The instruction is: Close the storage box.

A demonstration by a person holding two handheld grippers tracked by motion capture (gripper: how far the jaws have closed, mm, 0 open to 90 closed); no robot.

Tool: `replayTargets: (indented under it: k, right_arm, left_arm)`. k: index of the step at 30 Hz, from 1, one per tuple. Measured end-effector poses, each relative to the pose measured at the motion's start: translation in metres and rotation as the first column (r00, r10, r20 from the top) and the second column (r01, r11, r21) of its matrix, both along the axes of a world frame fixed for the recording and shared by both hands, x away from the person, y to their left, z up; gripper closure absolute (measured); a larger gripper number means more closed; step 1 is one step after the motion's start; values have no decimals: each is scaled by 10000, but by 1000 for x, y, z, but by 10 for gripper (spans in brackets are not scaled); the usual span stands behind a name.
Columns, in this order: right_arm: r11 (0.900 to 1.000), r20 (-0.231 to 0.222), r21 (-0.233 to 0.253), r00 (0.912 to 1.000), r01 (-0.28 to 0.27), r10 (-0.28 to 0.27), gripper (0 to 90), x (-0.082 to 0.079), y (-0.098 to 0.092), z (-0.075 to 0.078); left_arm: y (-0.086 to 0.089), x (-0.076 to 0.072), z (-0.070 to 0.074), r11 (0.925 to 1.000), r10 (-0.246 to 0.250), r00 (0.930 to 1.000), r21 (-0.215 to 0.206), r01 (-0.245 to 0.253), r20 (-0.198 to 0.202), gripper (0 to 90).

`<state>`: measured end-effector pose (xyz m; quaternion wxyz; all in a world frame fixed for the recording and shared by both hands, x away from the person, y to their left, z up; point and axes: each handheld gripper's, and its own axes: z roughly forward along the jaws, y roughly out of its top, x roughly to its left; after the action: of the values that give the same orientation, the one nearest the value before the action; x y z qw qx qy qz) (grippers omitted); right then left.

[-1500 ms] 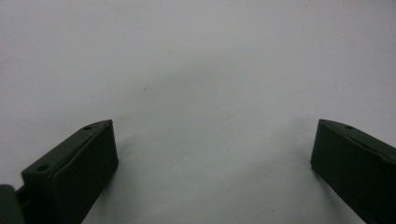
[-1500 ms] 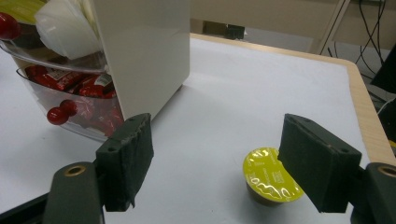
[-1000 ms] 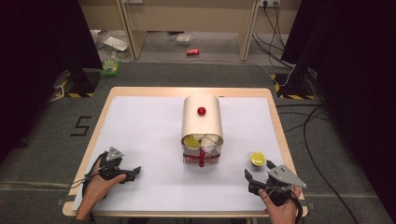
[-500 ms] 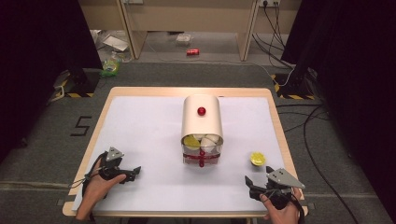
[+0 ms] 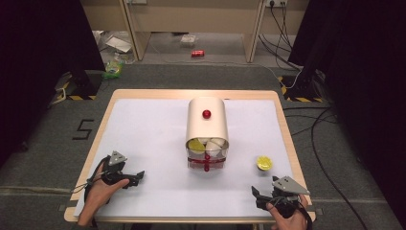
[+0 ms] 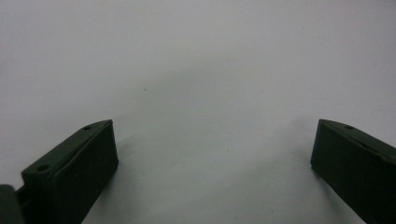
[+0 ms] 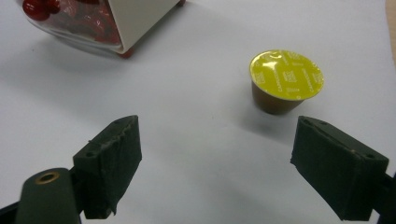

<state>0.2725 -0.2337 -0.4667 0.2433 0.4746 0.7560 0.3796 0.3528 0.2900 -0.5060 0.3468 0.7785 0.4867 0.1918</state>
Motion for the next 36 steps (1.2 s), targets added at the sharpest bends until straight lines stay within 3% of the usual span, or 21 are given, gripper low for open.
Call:
replayTargets:
  k: [27,36]
  right_arm:
    - [9991,-1048,-402,9944,129,-170,162,-4,-9,-16]
    - [9987,-1073,-493,9941,109,-161,162,-9,-14,-16]
  left_arm:
    - [0,0,0,10000,-5,10000,9,5,5,0]
    - [0,0,0,10000,0,10000,5,0,2,0]
